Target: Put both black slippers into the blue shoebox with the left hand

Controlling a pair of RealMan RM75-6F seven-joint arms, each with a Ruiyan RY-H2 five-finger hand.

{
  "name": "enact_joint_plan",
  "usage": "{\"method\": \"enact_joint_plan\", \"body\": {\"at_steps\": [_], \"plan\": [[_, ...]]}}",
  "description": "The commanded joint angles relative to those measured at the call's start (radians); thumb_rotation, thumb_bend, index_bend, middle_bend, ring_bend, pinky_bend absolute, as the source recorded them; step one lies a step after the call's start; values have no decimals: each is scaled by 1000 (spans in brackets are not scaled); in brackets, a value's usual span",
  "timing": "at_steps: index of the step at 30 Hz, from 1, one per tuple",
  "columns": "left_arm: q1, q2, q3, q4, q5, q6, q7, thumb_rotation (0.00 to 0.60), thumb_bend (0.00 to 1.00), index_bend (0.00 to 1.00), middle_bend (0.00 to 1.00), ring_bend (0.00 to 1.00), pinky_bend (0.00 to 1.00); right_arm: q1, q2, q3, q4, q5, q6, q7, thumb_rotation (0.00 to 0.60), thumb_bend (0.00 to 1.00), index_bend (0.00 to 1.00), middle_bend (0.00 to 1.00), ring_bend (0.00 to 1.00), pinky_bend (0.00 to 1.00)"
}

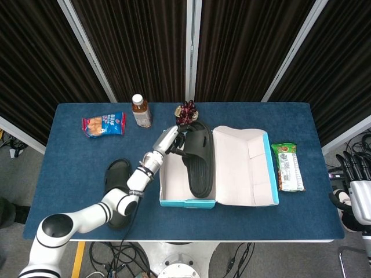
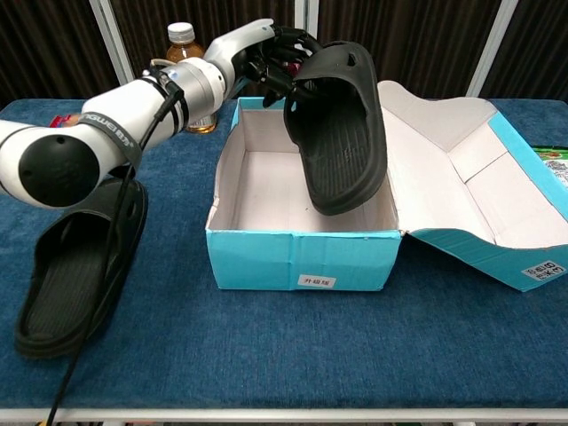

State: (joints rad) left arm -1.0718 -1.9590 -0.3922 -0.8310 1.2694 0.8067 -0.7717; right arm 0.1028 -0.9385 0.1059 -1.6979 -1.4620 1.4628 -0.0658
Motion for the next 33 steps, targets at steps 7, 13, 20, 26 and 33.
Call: {"method": "enact_joint_plan", "body": {"at_steps": [7,13,20,26,33], "plan": [[-22,-109,0,162,-11,-25,-83,600,1,389,486,643,782,0,10,2,-19,10,-1,-19,600,84,0,33,0,0],[-29,-163,21,238,14,-6,-108,600,1,388,487,643,781,2,11,2,-27,14,-4,-29,600,84,0,33,0,0],[-36,-207,48,303,40,1,-123,600,1,389,487,640,779,1,13,3,-31,18,-3,-30,600,84,0,33,0,0],[-47,-235,55,339,44,-14,-113,600,1,389,487,640,776,-3,14,1,-30,18,1,-27,600,84,0,33,0,0],[-54,-265,67,382,50,-7,-48,600,0,298,454,547,747,-6,17,-1,-29,14,6,-22,600,84,0,33,0,0]]}}
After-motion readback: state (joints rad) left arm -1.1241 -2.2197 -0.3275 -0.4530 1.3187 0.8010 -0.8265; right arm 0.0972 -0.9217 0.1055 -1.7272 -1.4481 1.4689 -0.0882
